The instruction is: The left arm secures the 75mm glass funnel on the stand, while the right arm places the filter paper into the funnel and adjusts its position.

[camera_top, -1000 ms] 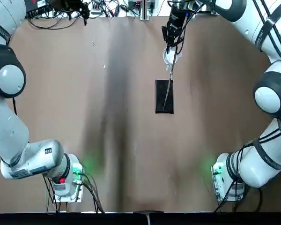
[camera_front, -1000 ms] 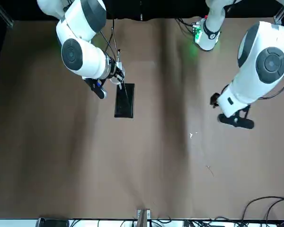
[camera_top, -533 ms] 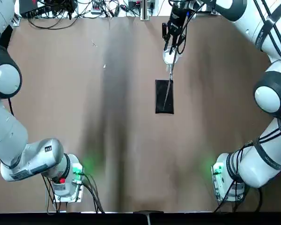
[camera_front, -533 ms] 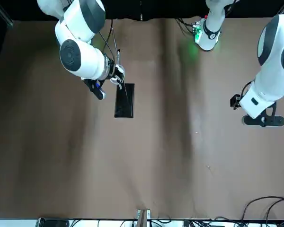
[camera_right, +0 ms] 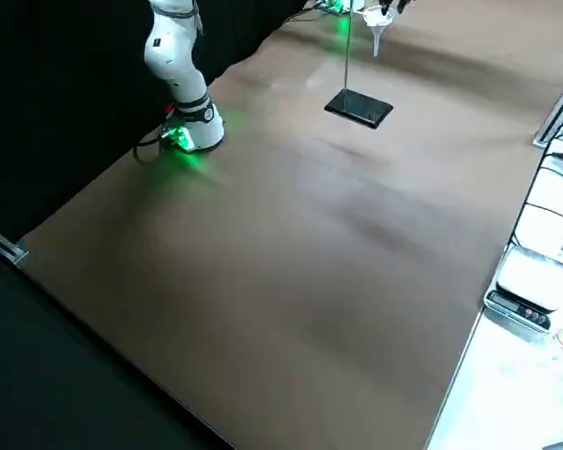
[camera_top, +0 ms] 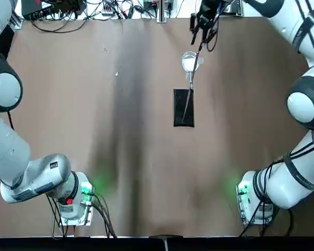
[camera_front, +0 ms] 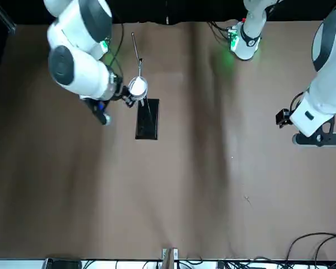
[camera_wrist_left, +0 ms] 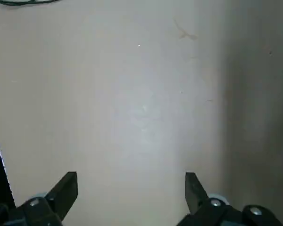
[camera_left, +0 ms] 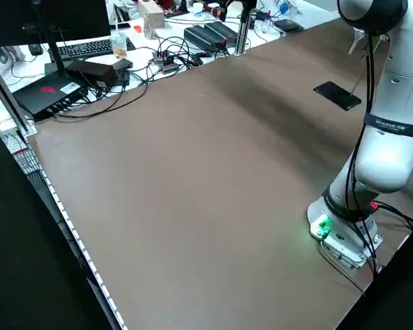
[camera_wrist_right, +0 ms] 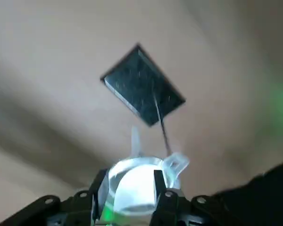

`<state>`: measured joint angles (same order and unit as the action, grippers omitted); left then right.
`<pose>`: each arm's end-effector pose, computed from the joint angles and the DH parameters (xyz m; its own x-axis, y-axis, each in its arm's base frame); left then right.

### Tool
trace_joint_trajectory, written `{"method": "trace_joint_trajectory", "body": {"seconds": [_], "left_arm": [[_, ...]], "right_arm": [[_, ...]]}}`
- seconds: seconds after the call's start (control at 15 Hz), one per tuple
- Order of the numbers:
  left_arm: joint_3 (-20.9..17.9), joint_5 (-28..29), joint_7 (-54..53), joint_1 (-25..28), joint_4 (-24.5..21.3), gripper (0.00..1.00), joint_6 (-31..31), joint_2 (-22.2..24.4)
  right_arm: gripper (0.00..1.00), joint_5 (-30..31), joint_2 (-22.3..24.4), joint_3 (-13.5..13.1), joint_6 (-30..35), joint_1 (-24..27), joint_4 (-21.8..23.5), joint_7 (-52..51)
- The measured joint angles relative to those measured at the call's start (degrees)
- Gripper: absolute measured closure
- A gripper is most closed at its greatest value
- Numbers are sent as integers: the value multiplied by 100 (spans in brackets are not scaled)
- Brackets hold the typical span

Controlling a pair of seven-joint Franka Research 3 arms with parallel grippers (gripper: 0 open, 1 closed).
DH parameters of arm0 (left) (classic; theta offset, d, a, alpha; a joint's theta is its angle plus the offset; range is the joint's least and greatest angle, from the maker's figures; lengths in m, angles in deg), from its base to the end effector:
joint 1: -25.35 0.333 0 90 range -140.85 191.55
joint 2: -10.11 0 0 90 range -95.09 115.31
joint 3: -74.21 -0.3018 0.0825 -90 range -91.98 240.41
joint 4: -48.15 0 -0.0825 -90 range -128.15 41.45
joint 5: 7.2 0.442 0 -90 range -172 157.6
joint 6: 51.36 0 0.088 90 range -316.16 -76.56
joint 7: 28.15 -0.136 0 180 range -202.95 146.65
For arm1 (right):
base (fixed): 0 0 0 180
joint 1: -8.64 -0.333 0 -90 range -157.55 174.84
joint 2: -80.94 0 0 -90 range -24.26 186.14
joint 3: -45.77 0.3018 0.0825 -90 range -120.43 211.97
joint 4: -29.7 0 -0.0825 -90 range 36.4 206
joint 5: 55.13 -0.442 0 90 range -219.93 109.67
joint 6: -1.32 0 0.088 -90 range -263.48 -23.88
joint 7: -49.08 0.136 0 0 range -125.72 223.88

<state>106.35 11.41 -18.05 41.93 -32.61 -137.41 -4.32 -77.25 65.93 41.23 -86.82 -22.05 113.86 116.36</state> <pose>0.6581 -0.0996 0.5231 0.9934 -0.0771 -0.0849 -0.0934 -0.9736 -0.2083 0.5755 0.3460 0.4733 0.6709 -0.6256 -0.3981 -0.6695 -0.7419 0.0376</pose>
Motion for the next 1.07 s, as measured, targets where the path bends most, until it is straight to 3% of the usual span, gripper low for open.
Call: {"method": "trace_joint_trajectory", "body": {"seconds": [0.13,0.2,0.53,0.73,1.07], "left_arm": [[-10,-119,0,21,9,0,6,116],[-165,-468,-2,-25,18,0,20,302],[-1937,-1556,-185,-1079,15,0,88,825],[-2204,-1690,-509,-1388,-51,0,161,970],[-2484,-1694,-810,-1772,-212,0,269,1077]], "right_arm": [[54,274,174,-28,5,251,-32,-461],[54,391,362,-41,146,693,-38,-1150],[54,822,546,-80,813,2021,-38,-3564],[53,1162,659,-83,1136,2550,-38,-4716],[52,1691,861,-73,1360,2788,-35,-5843]]}}
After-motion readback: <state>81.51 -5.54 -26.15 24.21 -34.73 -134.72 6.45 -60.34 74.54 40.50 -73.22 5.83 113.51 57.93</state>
